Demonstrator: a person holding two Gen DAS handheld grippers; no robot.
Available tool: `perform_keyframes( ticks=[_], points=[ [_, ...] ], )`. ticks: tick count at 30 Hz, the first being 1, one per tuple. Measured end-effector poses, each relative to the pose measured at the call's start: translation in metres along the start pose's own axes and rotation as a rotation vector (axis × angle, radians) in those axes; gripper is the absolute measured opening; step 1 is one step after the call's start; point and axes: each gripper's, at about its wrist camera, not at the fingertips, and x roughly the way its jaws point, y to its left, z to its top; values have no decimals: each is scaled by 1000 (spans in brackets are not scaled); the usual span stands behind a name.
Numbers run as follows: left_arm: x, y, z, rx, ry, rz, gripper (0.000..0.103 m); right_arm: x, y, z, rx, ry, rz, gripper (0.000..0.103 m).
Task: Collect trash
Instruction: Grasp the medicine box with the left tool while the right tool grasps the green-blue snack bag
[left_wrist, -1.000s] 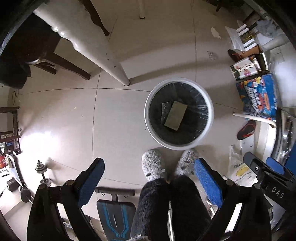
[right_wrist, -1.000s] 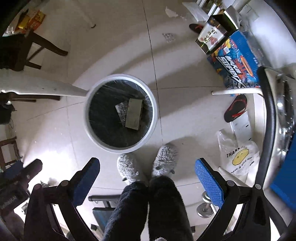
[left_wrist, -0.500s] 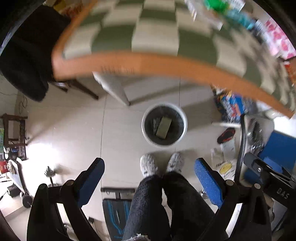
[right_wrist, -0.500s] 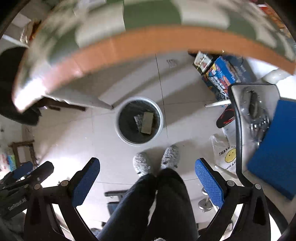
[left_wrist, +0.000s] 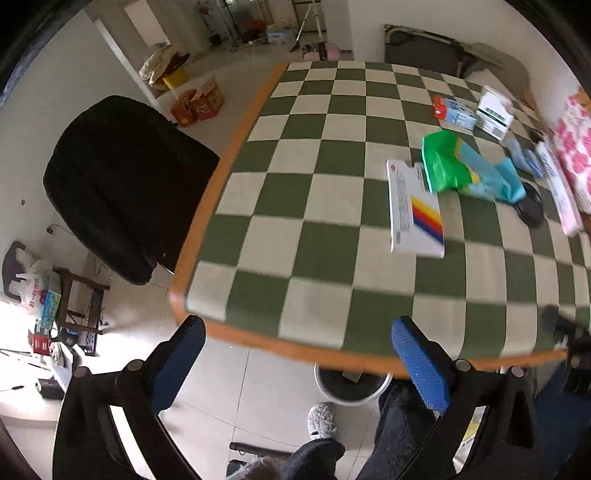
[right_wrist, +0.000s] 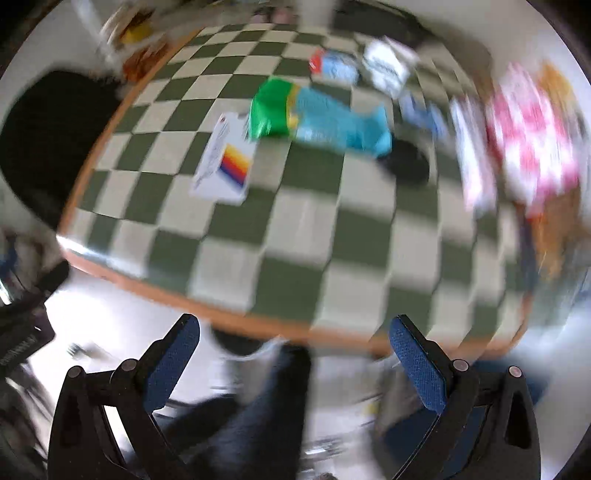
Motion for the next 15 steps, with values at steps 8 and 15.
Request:
perform_keyframes(
  ticks=[8,15],
  points=[
    [60,-39,62,-147,188,27,103,75,-15,137,-537,75,-85,103],
    [88,-43,78,-251,279,98,103,151,14,185,-1071,141,-97,103]
  ],
)
